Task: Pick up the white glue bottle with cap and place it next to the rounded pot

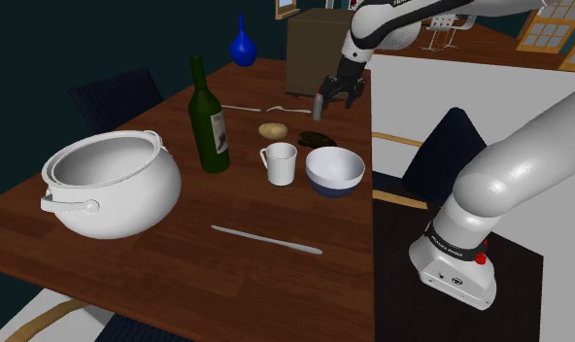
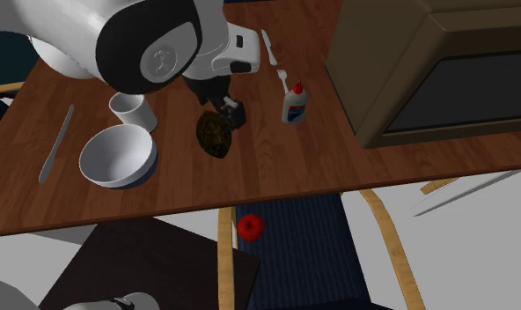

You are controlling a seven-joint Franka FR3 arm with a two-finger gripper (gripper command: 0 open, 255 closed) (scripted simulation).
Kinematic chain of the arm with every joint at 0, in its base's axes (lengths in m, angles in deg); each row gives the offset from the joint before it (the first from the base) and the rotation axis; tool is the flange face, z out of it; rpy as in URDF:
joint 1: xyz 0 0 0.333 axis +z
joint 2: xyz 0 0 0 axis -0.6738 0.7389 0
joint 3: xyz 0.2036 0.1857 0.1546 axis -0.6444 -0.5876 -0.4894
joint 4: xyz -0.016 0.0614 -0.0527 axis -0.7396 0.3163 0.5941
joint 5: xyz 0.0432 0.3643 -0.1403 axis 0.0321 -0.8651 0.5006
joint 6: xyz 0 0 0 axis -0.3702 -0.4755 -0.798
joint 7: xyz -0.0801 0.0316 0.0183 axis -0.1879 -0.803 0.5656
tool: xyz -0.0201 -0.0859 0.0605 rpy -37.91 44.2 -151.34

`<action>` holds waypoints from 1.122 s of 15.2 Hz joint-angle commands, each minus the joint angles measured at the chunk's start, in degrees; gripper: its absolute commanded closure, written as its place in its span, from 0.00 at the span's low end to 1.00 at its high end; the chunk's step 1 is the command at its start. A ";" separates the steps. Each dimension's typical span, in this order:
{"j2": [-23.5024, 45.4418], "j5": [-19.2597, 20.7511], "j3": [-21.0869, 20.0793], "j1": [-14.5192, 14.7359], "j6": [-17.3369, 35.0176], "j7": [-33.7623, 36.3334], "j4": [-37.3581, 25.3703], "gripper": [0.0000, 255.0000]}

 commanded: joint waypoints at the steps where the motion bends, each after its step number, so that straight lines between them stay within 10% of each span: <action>1: 3.49 -0.62 0.28 -0.67 4.03 1.88 -1.87 0.00; 17: 22.64 -6.23 3.31 -4.15 24.71 9.42 -12.60 0.00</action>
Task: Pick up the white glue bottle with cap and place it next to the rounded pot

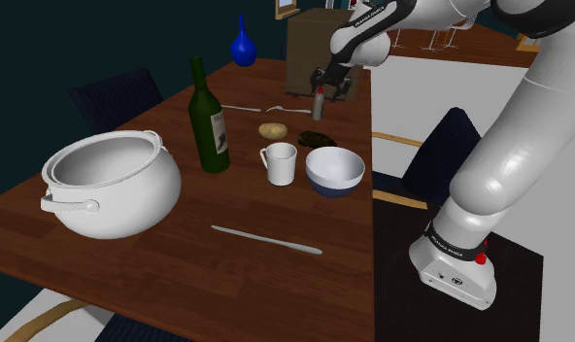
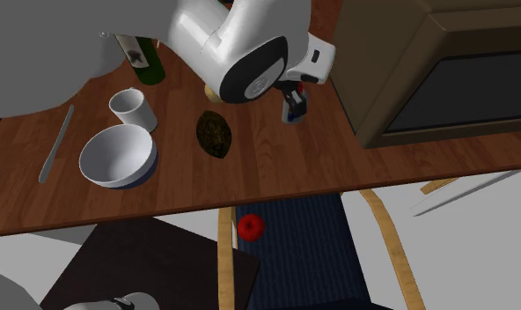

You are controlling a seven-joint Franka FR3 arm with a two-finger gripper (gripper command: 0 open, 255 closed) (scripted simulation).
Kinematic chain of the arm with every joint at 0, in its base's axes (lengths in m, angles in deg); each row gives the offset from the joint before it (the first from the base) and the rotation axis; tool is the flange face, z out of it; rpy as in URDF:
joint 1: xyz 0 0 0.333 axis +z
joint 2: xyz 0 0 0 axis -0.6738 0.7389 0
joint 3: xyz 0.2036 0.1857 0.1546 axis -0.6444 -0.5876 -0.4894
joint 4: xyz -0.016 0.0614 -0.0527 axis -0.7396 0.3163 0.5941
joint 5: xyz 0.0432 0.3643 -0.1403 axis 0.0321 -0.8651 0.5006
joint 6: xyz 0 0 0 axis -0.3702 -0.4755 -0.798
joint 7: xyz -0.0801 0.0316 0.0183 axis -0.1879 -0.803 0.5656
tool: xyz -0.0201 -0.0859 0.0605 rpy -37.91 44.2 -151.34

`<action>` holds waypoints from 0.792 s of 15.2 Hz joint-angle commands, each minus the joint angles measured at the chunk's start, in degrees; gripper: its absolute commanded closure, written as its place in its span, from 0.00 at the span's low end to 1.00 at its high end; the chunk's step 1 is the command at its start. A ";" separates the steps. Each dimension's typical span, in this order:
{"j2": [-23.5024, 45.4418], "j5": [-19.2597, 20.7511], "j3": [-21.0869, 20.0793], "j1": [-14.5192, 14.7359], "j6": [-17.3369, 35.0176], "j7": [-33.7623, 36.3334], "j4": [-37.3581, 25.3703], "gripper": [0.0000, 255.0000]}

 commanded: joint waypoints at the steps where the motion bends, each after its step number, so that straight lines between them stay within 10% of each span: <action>1: 1.41 -0.65 -0.05 0.05 1.20 -0.44 -0.24 0.00; 11: 3.23 -1.45 -0.22 0.12 2.65 -1.01 -0.58 0.00; 12: 3.23 -1.45 -0.22 0.12 2.65 -1.01 -0.58 1.00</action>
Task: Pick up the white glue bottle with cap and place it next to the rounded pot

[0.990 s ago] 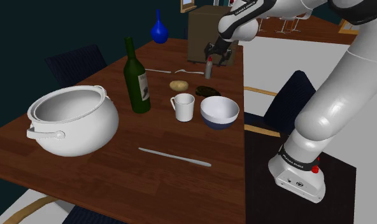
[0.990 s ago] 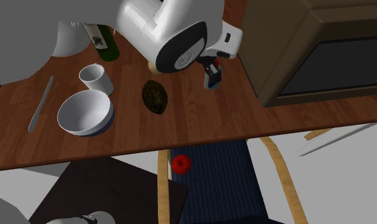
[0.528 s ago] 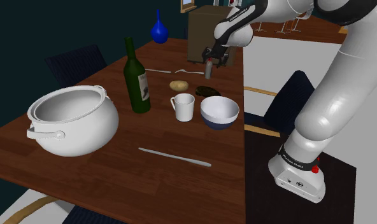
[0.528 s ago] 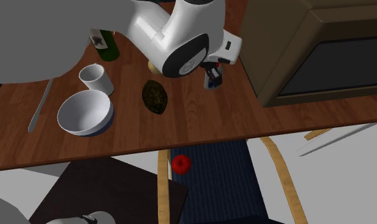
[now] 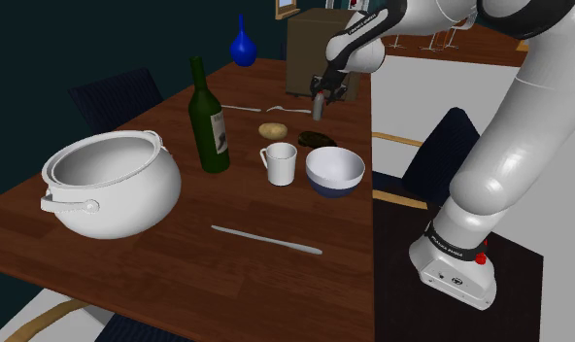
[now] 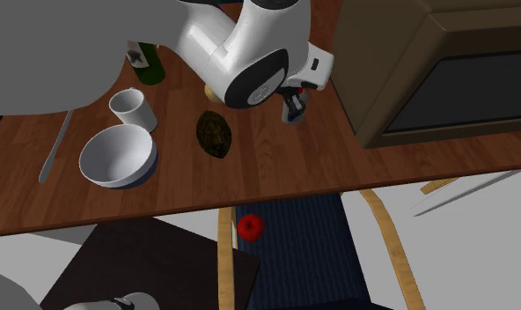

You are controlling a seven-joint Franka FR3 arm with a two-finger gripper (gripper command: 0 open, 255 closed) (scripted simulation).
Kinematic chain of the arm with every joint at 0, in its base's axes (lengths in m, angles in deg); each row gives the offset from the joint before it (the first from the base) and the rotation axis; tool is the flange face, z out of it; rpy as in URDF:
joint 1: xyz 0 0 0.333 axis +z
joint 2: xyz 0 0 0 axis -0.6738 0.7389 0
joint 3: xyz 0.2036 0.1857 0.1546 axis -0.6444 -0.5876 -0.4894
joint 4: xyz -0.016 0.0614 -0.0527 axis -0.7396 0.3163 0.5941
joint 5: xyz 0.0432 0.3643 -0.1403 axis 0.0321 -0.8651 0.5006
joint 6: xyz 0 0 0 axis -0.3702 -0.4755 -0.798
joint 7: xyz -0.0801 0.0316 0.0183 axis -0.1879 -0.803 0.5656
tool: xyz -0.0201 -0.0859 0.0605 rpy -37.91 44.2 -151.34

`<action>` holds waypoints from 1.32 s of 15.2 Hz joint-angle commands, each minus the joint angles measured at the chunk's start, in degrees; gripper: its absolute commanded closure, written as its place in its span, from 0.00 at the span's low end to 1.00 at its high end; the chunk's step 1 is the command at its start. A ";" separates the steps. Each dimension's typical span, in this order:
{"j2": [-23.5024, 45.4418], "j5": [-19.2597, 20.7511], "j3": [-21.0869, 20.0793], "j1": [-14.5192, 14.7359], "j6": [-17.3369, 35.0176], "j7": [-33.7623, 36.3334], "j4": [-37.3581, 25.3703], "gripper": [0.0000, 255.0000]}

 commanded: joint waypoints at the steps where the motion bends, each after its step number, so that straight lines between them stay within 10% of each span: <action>1: 0.00 0.00 0.00 0.00 0.00 0.00 0.00 1.00; 20: -3.89 3.14 0.33 -0.08 -7.89 3.00 -4.19 1.00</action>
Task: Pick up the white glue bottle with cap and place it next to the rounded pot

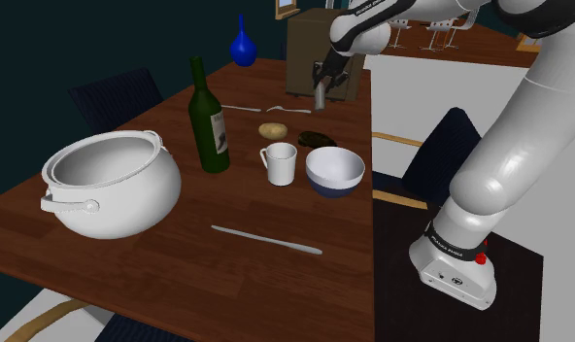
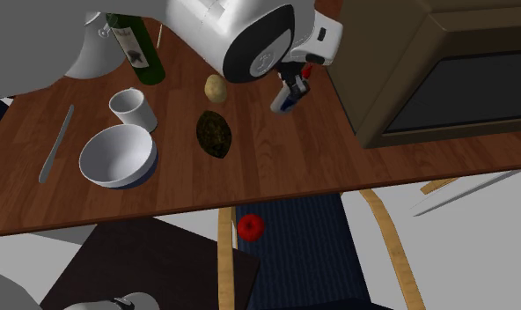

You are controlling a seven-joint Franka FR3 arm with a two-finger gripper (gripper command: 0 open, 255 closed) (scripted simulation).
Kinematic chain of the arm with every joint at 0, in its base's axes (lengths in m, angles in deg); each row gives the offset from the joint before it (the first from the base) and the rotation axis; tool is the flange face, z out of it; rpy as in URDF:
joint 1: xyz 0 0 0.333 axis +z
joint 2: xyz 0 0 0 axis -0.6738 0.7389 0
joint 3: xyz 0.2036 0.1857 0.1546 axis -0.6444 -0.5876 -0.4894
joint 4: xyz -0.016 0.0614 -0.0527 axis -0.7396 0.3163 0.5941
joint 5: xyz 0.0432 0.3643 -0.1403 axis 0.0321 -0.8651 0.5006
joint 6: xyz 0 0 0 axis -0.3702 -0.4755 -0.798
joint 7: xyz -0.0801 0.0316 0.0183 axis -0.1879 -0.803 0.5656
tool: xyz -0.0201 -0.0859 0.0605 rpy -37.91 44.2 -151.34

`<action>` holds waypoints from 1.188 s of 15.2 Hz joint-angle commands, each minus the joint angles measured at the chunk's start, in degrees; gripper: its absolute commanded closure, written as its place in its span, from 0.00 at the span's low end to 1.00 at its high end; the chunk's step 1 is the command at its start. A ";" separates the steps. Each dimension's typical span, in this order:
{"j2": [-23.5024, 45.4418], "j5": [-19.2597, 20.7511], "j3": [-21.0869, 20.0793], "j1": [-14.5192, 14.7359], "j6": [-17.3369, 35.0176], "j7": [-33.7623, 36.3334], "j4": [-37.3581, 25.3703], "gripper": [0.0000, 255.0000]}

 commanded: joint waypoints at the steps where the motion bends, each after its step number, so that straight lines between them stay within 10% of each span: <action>1: -0.66 0.42 0.05 -0.06 -1.44 0.37 -0.81 1.00; 18: -3.66 2.90 0.11 -0.29 -14.02 3.17 -10.56 1.00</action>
